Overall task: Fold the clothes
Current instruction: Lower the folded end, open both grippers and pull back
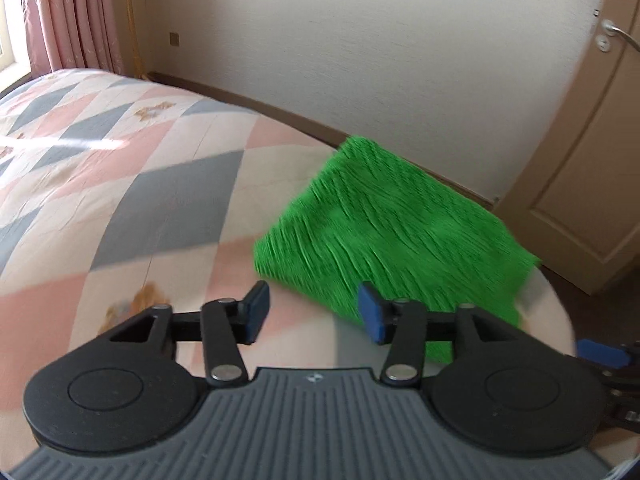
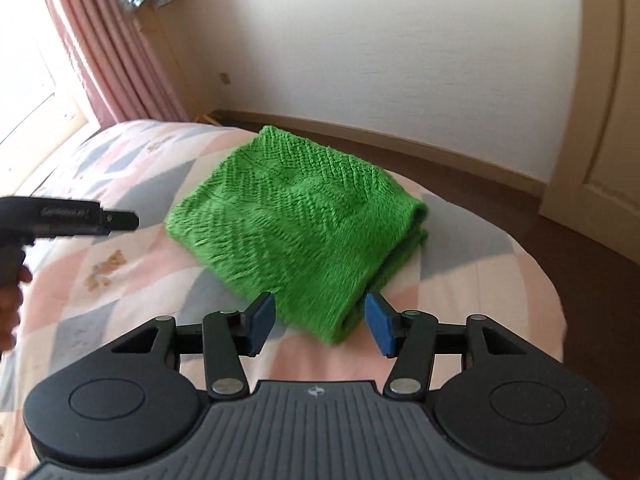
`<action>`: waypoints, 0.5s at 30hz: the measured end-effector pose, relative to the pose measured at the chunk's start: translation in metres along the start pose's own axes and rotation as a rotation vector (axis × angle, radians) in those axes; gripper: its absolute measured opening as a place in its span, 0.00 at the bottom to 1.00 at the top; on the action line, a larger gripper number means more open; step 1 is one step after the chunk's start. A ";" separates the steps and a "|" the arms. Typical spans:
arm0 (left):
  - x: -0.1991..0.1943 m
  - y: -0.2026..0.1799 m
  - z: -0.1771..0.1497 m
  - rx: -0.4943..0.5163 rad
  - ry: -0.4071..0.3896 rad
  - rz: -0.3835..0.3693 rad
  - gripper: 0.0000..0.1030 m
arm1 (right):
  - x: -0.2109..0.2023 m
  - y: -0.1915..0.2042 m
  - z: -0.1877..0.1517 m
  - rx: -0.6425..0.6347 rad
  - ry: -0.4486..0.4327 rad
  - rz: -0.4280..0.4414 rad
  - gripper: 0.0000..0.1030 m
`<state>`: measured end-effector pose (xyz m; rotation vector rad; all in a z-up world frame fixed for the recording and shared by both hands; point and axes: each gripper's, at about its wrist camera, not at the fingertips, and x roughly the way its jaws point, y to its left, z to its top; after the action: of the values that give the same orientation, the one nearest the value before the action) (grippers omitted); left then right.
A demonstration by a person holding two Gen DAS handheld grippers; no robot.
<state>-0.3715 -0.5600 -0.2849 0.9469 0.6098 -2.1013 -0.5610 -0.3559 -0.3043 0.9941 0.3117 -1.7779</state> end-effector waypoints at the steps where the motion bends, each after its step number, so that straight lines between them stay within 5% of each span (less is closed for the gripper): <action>1: -0.015 -0.003 -0.004 0.003 0.008 -0.001 0.49 | -0.013 0.006 -0.002 0.015 0.000 -0.008 0.54; 15: -0.184 -0.017 -0.042 0.036 0.010 0.020 0.75 | -0.153 0.077 -0.032 0.077 -0.076 -0.057 0.67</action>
<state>-0.2832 -0.4422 -0.1652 0.9809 0.5667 -2.0971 -0.4597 -0.2699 -0.1924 0.9777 0.2271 -1.8862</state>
